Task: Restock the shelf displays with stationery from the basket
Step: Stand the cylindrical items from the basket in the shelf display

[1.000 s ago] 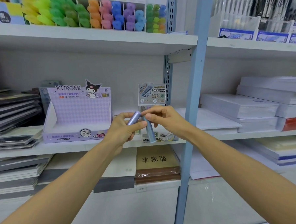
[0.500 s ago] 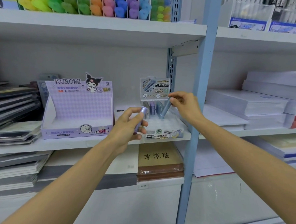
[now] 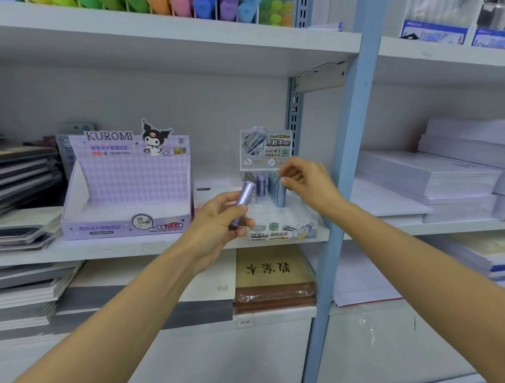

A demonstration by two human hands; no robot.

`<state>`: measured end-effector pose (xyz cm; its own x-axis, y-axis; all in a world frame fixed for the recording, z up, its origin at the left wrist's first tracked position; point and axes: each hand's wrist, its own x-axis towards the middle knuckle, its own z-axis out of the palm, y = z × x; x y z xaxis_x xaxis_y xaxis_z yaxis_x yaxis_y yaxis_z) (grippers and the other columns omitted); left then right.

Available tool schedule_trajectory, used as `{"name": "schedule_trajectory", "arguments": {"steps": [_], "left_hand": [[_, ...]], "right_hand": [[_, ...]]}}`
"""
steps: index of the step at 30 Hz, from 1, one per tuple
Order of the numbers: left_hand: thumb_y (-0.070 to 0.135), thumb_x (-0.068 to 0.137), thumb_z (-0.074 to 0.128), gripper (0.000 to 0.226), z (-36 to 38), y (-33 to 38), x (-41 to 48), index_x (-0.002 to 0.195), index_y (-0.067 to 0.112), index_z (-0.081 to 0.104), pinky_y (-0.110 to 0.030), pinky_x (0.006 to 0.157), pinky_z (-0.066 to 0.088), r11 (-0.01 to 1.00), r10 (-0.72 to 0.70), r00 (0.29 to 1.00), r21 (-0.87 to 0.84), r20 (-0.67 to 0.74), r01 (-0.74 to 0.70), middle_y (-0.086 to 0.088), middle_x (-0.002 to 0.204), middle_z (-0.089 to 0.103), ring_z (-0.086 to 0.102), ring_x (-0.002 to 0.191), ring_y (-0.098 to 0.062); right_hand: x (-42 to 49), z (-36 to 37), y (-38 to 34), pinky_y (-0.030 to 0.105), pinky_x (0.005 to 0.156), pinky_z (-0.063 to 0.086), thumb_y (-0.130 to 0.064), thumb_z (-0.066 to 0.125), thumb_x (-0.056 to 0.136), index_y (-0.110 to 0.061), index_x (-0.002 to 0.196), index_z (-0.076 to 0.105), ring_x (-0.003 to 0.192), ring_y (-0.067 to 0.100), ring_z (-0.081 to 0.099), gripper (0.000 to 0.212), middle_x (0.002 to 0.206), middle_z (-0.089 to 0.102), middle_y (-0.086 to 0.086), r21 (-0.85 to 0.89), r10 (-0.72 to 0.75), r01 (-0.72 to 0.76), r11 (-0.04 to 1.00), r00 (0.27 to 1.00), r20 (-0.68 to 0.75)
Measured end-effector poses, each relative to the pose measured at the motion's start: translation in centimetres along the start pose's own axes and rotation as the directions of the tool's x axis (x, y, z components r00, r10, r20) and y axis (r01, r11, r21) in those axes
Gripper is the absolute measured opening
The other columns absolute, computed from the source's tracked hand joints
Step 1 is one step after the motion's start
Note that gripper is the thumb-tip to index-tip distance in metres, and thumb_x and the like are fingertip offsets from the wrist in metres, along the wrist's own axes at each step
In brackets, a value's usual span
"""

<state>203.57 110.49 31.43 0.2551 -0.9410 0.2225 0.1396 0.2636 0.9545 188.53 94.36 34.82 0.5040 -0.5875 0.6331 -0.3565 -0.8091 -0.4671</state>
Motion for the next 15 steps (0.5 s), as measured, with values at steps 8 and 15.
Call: {"name": "schedule_trajectory", "arguments": {"steps": [8,15], "left_hand": [[0.009,0.098,0.052,0.025,-0.4,0.0,-0.3,0.123,0.009,0.055,-0.023,0.06,0.055,1.0,-0.003,0.997,0.018,-0.08,0.005,-0.01,0.095,0.066,0.066,0.07,-0.014],[0.011,0.099,0.051,0.022,0.3,-0.1,-0.5,0.12,0.008,0.055,-0.025,0.063,0.055,0.996,0.017,0.999,0.084,-0.051,-0.012,-0.008,0.092,0.073,0.068,0.071,-0.015]], "right_hand": [[-1.4,1.0,0.6,0.028,0.086,0.043,-0.02,0.064,0.092,-0.014,0.105,0.071,0.093,0.011,0.053,0.017,0.104,0.057,-0.001,-0.105,0.005,-0.011,0.994,0.998,-0.057],[-3.2,0.1,-3.9,0.023,0.069,0.053,-0.018,0.058,0.095,-0.011,0.125,0.06,0.079,0.015,0.066,0.031,0.105,0.068,0.008,0.487,-0.05,-0.02,0.873,0.99,0.13]]}}
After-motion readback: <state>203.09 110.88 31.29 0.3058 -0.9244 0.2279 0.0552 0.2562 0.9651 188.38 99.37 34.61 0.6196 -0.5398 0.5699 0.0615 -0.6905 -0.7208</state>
